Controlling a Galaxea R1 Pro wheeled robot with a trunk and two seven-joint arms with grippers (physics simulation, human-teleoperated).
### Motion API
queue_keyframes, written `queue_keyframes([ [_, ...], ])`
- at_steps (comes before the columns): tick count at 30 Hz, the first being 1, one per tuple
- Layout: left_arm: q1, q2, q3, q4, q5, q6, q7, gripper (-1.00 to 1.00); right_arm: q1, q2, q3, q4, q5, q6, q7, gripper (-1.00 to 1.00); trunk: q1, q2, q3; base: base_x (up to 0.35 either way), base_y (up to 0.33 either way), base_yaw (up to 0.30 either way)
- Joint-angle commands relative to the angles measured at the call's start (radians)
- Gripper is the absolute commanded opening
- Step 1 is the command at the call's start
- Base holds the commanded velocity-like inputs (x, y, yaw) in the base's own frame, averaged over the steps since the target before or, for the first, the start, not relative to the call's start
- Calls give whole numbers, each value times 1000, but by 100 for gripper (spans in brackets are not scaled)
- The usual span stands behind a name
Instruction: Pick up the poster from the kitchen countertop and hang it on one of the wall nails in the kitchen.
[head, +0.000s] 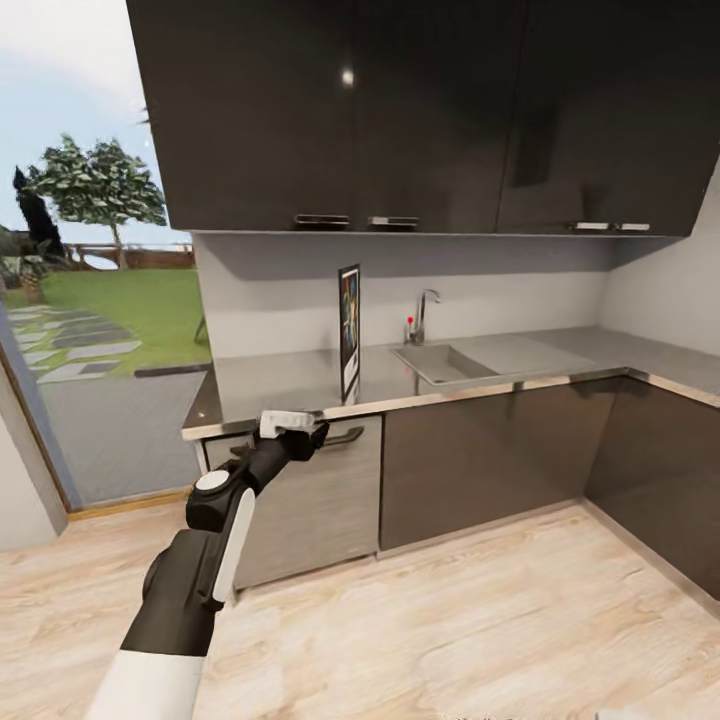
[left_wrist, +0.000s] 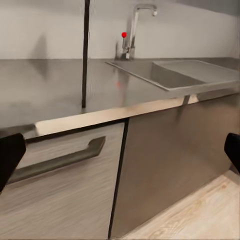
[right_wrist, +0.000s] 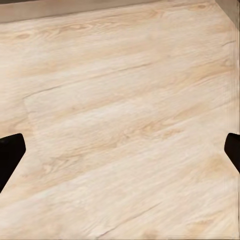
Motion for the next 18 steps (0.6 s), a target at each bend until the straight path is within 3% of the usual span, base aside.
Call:
queue_keyframes([
  [1,-11,-2,1,3,-1,6,7,100,-1,0,0,1,1,-3,-1,100,0,-1,-1,5,0,-281],
  [13,-28,-5,-1,4,-1,5,48,100,-1,0,-1,1,1,-3,-1,100,0,-1,6,1,0,-255],
  [15,-31,-5,-1,7,-1,5,92,100,-1,0,-1,1,1,-3,-2,100,0,-1,6,0,0,-70],
  [18,-83,-6,-1,63,0,6,171,100,-1,0,-1,1,1,-3,-2,100,0,-1,7,0,0,-31],
])
